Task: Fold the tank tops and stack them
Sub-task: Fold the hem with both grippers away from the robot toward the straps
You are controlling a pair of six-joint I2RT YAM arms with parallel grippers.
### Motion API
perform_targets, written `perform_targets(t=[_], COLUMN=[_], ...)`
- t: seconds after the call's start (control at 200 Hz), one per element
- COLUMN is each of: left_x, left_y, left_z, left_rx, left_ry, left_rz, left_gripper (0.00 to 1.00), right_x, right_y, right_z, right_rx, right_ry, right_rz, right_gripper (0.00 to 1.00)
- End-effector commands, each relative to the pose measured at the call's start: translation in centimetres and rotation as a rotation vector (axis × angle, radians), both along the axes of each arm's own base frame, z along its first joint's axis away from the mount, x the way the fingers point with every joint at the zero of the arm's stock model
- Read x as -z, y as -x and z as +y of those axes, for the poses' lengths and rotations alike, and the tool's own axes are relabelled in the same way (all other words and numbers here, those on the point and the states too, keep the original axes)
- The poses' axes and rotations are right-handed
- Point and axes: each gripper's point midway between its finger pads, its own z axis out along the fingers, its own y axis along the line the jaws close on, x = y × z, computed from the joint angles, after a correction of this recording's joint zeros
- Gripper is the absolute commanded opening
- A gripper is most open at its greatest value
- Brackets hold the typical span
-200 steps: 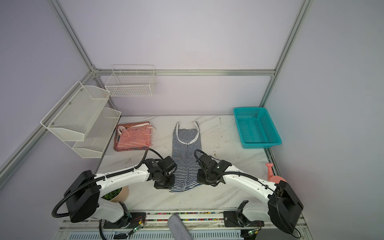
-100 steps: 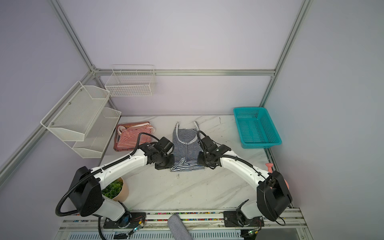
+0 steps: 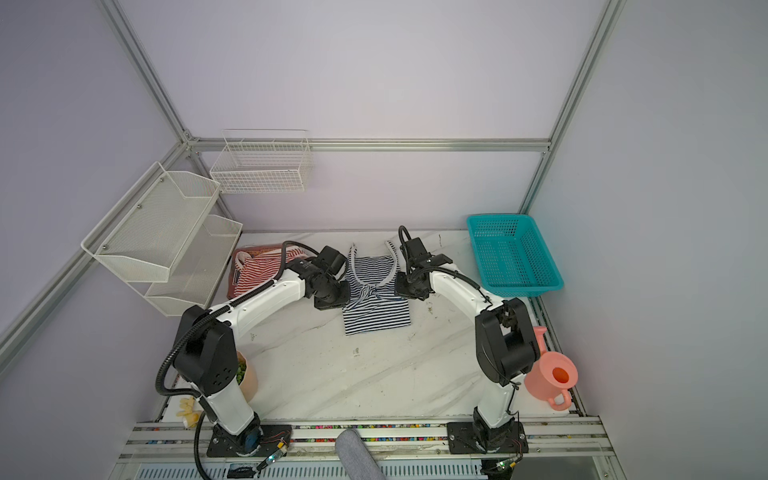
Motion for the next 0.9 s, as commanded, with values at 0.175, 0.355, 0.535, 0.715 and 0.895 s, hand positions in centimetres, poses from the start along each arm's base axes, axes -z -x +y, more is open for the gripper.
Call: perform_targets(t=[0.175, 0.355, 0.535, 0.715, 0.895], left_x=[-1.6, -0.6, 0.2, -0.3, -1.3], left_y=[-5.6, -7.8, -9.6, -11.7, -13.8], left_z=[-0.4, -0.1, 0.0, -0.1, -0.8], left_rx=[0.022, 0.009, -0.006, -0.028, -0.023], left_ry=[0.024, 0.029, 0.038, 0.078, 0.133], left_rz=[-0.082, -0.075, -0.072, -0.093, -0.132], left_gripper=[0.00, 0.00, 0.06, 0.25, 0.30], right_x=[1.8, 2.8, 3.9, 3.6, 3.3], right_y=[-3.2, -4.6, -5.8, -7.2, -8.6], right_z=[1.0, 1.0, 1.2, 1.5, 0.9], right_rx=[-0.048, -0.036, -0.029, -0.006, 0.029], right_ry=[-0.036, -0.048, -0.072, -0.121, -0.156], right_rz=[0.011, 0.016, 0.029, 0.010, -0.007], right_gripper=[0.00, 0.00, 0.07, 0.21, 0.27])
